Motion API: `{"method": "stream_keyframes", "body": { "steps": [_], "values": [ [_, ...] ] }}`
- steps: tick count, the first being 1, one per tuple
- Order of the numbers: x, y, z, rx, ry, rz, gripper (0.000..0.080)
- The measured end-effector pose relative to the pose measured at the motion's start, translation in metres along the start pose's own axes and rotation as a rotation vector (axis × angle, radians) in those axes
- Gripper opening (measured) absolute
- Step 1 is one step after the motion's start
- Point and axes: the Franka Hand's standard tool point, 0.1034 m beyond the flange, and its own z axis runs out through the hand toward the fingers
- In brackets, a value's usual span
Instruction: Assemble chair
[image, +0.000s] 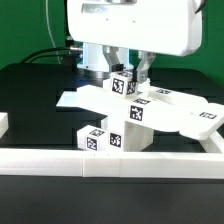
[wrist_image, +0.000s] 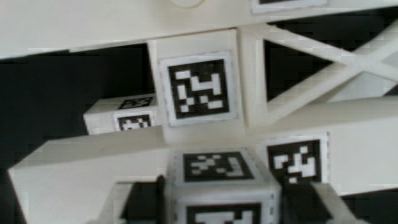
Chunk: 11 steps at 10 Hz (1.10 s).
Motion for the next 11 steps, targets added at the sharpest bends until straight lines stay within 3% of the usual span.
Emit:
{"method": "stream_keyframes", "body": {
  "steps": [5,10,11],
  "values": [
    [0.006,-0.008,0.001,0.095,0.064,0.406,0.0284],
    [0.004,-0.013,0.001,0.118,0.053,0.643,0.0284],
    [0.004,-0.013,0.001,0.117,0.055,0.62,0.0334]
  ]
}}
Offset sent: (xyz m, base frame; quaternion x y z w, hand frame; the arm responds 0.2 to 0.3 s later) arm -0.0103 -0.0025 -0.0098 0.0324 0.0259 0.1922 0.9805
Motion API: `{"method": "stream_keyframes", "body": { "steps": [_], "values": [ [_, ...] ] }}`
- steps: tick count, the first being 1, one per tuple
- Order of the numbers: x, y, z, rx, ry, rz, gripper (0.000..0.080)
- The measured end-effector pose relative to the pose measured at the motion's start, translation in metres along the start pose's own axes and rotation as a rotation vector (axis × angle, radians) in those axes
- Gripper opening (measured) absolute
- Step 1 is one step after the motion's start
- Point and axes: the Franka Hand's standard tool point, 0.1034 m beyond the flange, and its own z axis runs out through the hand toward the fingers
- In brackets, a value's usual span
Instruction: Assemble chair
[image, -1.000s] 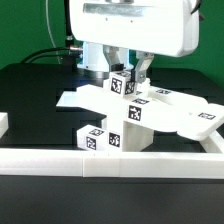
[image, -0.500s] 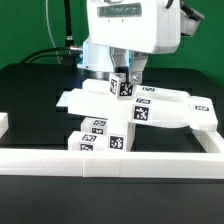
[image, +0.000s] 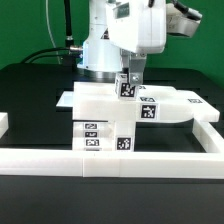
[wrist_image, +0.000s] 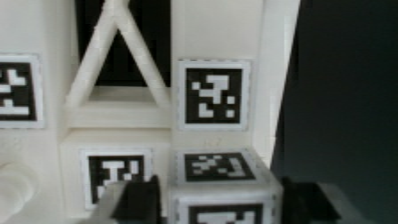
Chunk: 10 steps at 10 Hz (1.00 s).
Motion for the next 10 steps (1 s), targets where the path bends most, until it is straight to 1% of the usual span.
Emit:
{"method": "stream_keyframes", "body": {
  "steps": [1,2,3,4,6,8,10],
  "values": [
    [0.0001,0.0001,0.0003,0.0,0.0,-0.043,0.047],
    [0.0011,-0.0007,-0.0004,0.0,0.0,-0.07,0.047],
    [0.0013,-0.0022,-0.0012,0.002,0.001,-0.11,0.0607],
    [0.0014,-0.0019,-0.0008,0.002,0.001,-0.176,0.0637],
    [0.0015,-0.0018,-0.0006,0.001,0.002,-0.31,0.0648],
    [0.0024,-0.0014,-0.0004,-0.001,0.003,-0.532,0.0649],
    [0.0019,-0.0002,0.0023,-0.009,0.006,-0.716,0.0649]
  ]
}}
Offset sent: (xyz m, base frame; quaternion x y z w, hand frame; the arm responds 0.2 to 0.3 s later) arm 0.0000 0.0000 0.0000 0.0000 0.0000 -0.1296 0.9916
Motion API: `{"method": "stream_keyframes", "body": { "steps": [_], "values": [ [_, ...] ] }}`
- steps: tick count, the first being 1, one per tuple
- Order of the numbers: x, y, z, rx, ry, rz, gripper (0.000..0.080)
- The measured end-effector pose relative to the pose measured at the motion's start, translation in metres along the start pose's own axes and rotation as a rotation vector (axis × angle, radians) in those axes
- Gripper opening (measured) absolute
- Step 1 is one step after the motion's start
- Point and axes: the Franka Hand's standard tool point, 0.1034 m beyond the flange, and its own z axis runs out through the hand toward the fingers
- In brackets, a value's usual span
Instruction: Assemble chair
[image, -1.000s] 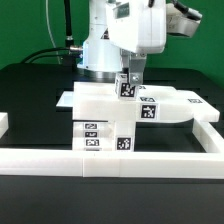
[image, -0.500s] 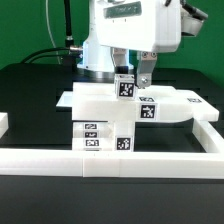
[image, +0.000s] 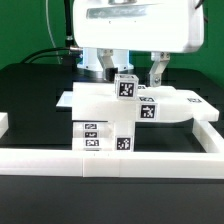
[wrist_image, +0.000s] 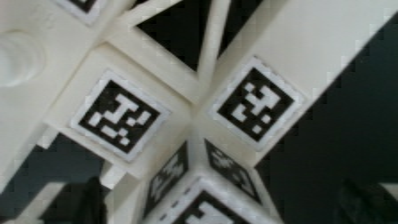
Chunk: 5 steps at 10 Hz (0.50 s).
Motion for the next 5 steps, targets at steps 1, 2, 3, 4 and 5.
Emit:
{"method": "stream_keyframes", "body": {
  "steps": [1,2,3,4,5],
  "values": [
    [0.0018,0.001,0.0003,-0.004,0.004,-0.116,0.0649],
    [0.0014,0.001,0.001,-0.005,0.004,-0.189,0.0649],
    [0.0001,-0.0004,0.0013,-0.005,0.004,-0.241,0.0649],
    [-0.0003,-0.0007,0.0014,-0.006,0.003,-0.32,0.0649],
    [-0.001,-0.0013,0.0016,-0.006,0.002,-0.388,0.0649]
  ]
}}
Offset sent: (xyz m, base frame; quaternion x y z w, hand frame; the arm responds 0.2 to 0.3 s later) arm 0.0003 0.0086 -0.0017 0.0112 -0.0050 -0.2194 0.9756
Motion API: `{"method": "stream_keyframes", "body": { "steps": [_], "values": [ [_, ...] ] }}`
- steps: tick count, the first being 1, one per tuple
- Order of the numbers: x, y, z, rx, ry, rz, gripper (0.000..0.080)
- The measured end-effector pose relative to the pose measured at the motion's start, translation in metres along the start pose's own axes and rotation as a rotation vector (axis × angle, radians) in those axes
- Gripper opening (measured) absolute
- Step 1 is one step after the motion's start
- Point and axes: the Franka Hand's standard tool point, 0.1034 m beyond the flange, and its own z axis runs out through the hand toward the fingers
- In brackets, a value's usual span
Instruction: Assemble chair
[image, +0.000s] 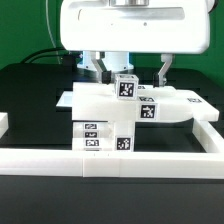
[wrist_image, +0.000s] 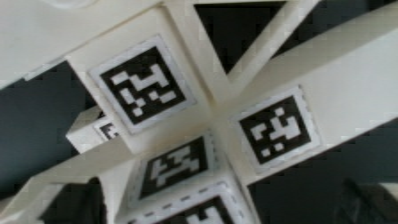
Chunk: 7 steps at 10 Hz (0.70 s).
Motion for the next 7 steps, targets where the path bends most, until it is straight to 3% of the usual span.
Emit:
{"method": "stream_keyframes", "body": {
  "steps": [5,7],
  "values": [
    [-0.0001,0.0017,0.0007,0.0,-0.002,-0.348,0.0649],
    [0.001,0.0068,0.0016,-0.012,-0.004,-0.498,0.0649]
  ]
}}
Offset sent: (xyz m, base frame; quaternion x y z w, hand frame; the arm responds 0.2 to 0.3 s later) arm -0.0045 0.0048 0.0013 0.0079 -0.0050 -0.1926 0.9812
